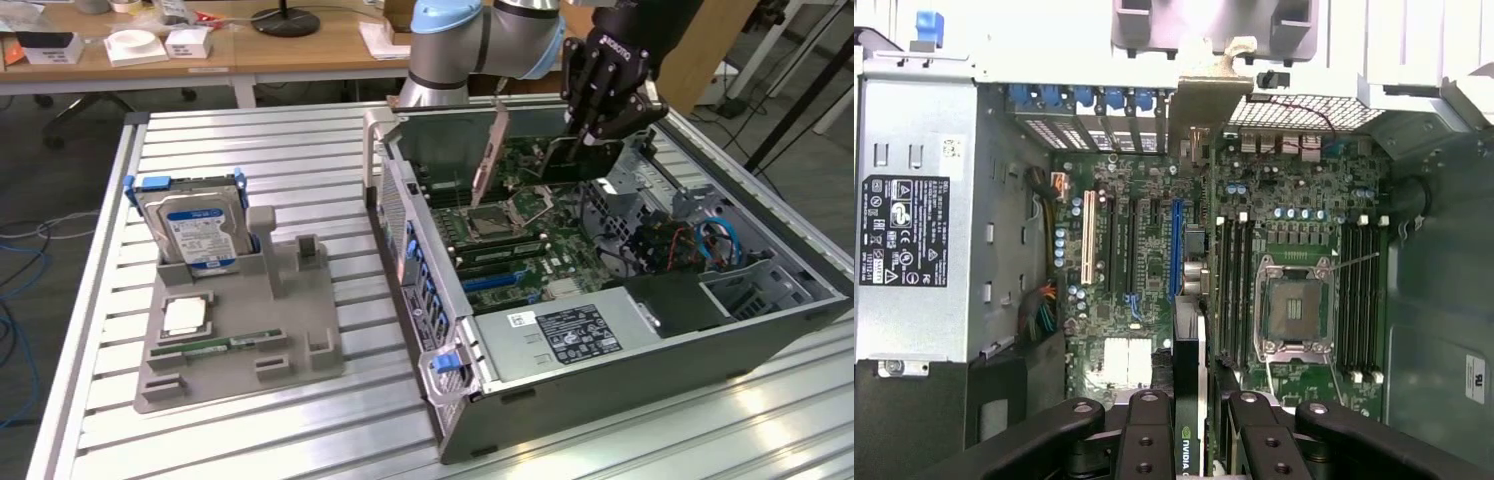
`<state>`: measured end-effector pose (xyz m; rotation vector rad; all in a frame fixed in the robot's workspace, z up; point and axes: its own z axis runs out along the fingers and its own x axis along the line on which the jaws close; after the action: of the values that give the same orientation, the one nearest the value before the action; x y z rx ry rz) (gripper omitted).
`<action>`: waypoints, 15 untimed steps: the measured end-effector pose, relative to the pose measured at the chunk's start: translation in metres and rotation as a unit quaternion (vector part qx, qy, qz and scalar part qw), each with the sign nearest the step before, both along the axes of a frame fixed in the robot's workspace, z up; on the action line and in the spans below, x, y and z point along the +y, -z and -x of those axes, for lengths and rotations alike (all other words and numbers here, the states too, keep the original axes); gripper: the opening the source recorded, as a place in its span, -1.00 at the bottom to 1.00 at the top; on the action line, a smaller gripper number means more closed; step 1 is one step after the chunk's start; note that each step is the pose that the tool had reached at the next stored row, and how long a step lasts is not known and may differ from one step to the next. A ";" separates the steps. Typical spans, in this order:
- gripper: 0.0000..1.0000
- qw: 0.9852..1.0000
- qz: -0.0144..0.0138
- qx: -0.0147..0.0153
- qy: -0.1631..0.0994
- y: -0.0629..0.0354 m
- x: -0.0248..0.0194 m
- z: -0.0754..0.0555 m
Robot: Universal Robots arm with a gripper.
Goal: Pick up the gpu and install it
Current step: 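Insert the gpu into the slot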
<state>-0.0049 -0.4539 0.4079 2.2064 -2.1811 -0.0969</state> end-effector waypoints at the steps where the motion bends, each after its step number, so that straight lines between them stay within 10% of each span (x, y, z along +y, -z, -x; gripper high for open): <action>1: -0.48 1.000 0.000 0.000 0.000 0.0000 0.0000 0.000; 15: -0.48 1.000 -0.003 0.000 0.000 0.0032 0.0000 0.000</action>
<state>-0.0049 -0.4539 0.4047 2.2099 -2.1841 -0.1035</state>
